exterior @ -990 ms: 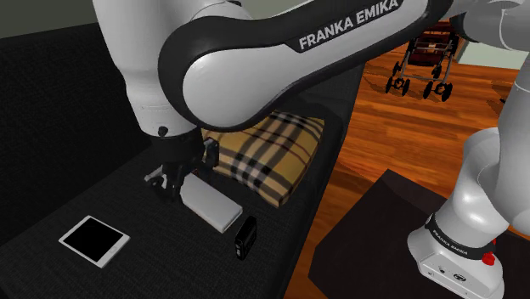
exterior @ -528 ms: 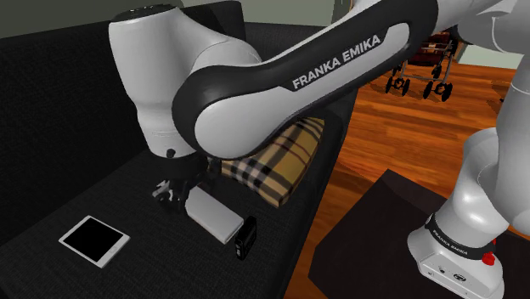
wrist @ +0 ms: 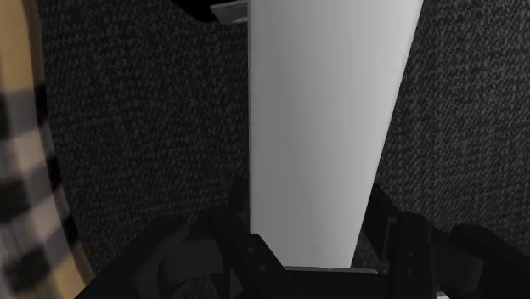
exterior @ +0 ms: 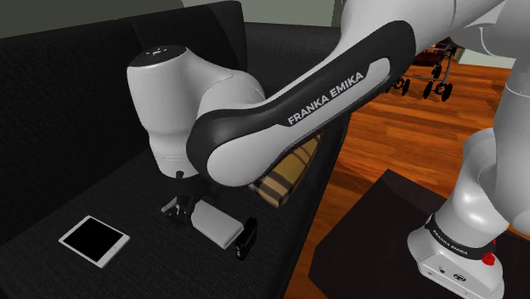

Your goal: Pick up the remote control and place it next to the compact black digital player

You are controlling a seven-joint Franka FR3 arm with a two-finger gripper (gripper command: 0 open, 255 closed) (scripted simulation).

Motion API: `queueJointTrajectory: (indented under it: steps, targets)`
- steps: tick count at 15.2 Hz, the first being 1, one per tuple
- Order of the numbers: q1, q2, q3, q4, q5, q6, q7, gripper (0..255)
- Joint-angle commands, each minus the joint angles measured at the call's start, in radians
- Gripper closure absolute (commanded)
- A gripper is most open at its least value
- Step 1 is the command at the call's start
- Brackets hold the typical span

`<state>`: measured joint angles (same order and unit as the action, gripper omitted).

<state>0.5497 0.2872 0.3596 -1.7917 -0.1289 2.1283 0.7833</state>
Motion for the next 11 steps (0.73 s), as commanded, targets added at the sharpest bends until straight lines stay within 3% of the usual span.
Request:
queueJointTrajectory:
  steps: [1, 11]
  targets:
    - [0.000, 0.008, -0.002, -0.014, -0.004, 0.021, 0.001, 255]
    - [0.005, 0.052, -0.010, -0.058, -0.027, 0.106, 0.017, 255]
